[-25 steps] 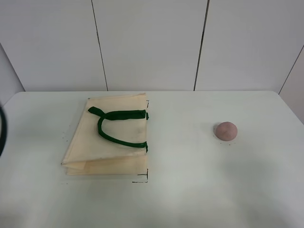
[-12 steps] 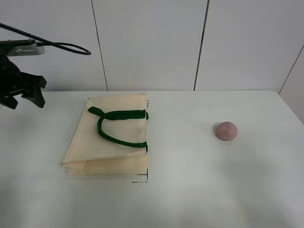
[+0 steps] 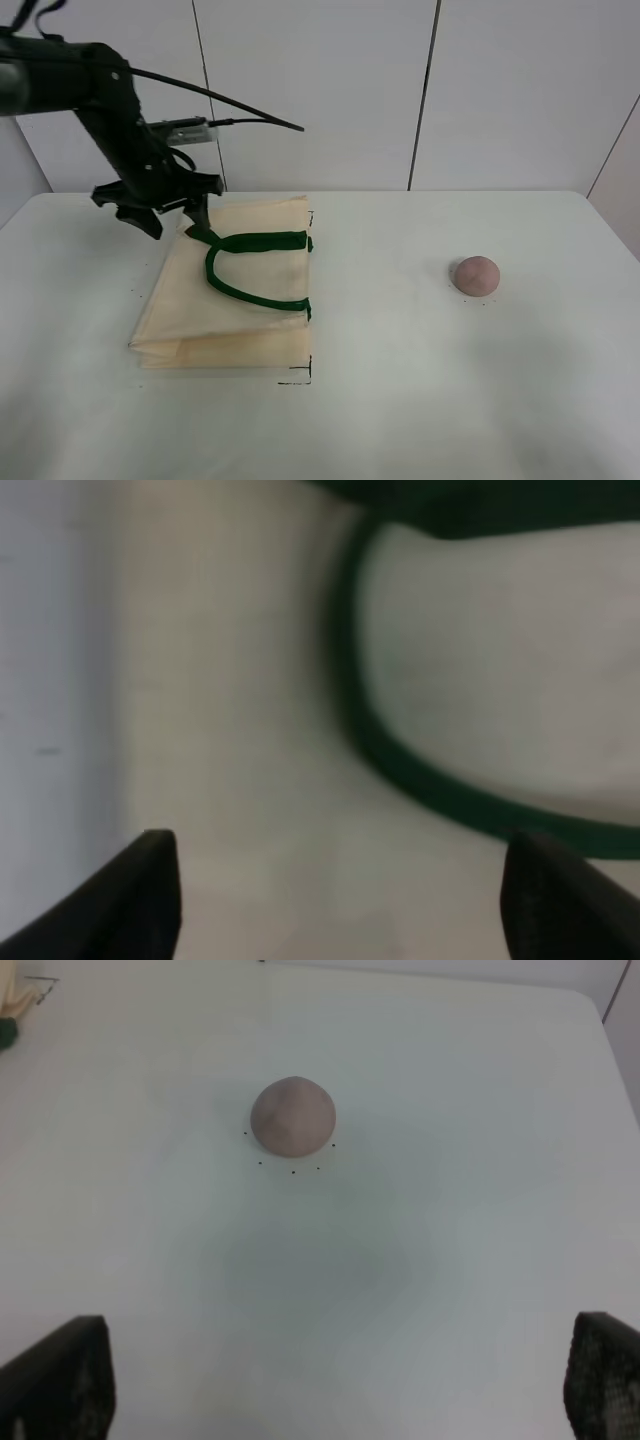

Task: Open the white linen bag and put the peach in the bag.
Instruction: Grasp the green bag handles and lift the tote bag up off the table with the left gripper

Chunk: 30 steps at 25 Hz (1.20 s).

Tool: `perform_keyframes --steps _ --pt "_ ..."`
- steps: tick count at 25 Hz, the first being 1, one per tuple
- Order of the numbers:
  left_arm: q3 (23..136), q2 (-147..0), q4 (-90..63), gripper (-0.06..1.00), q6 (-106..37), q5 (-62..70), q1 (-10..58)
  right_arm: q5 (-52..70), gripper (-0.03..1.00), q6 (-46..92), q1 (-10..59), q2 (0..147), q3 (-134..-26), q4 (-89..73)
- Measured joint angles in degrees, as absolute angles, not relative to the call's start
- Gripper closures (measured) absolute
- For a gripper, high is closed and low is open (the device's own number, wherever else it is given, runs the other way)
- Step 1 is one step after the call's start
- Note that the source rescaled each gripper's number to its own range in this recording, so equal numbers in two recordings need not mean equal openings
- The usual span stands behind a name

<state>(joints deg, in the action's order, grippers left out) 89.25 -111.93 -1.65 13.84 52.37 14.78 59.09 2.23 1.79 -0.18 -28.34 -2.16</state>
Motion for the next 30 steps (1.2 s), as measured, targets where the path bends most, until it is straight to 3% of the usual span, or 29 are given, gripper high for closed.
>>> perform_keyframes --steps 4,30 --pt "92.4 -116.5 2.1 -0.05 18.3 51.6 18.6 59.1 -0.03 2.2 1.8 -0.2 -28.3 -2.2" --pt "94.1 -129.9 2.1 -0.02 20.0 43.8 16.8 59.1 -0.03 2.2 1.8 -0.2 -28.3 -2.2"
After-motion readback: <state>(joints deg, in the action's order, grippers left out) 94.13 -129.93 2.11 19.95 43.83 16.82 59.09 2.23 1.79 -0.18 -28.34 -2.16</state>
